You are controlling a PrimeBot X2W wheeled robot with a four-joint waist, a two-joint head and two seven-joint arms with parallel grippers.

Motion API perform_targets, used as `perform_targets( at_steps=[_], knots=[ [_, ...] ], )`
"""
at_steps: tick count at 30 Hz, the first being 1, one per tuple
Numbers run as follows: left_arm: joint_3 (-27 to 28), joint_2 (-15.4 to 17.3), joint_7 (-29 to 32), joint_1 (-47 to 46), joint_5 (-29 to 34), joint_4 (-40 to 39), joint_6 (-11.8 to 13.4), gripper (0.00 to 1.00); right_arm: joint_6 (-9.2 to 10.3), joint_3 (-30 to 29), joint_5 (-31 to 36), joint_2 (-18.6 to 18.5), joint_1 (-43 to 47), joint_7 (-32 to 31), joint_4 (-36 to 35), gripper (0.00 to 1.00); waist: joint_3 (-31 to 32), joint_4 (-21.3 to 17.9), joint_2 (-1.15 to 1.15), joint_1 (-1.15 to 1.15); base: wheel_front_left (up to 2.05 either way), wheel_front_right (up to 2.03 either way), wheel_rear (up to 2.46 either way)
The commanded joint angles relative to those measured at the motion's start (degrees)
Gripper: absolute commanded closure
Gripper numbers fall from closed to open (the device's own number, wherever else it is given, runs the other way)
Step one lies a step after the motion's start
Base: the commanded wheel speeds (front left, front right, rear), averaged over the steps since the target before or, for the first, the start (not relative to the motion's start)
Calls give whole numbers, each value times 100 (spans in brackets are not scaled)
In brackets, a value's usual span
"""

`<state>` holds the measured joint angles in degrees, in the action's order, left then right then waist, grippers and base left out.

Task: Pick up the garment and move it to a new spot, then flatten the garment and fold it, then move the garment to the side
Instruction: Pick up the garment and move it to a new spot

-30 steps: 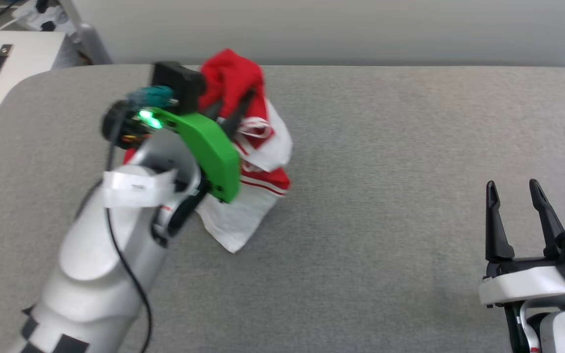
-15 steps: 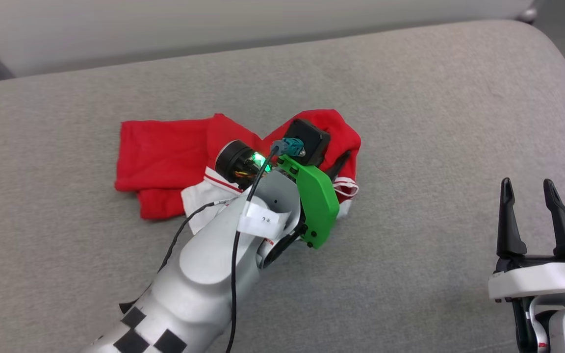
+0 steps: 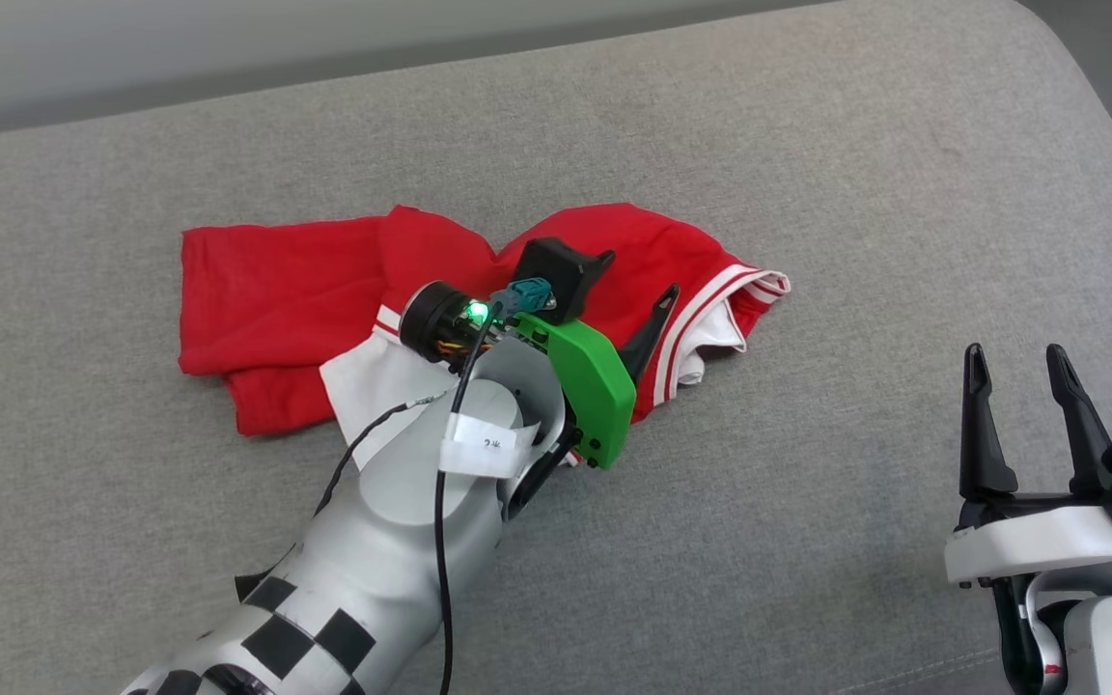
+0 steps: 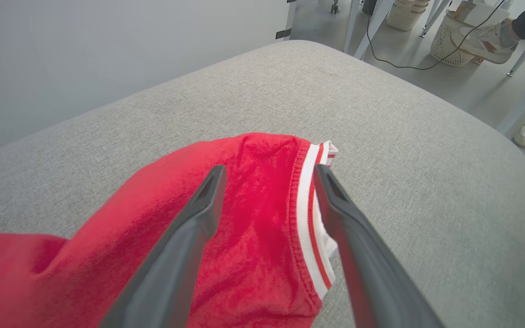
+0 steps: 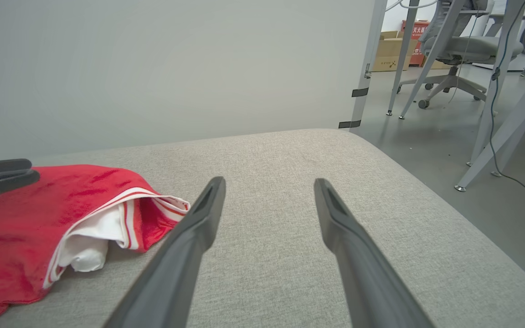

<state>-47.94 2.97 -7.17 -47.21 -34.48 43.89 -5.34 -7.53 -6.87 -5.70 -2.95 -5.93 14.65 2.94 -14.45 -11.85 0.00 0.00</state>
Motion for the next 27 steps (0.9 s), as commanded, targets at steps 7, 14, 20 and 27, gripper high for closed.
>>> perform_targets(
  at_steps=[7,14,20,27],
  knots=[
    [216,19,-616,157,-335,91,197,0,4,-52,148,7,226,35,16,0,803,726,0,0,0,0,0],
    [1016,654,-779,1272,-321,-1006,608,0,4,-52,246,7,518,28,-87,0,1205,1161,0,0,0,0,0],
    [1740,963,-781,2495,52,-2255,941,0,4,43,257,7,649,26,-106,0,1266,1255,0,0,0,0,0],
    [2655,745,-782,3662,754,-3402,1113,0,4,158,222,7,711,29,-120,0,1238,1311,0,0,0,0,0]
  ],
)
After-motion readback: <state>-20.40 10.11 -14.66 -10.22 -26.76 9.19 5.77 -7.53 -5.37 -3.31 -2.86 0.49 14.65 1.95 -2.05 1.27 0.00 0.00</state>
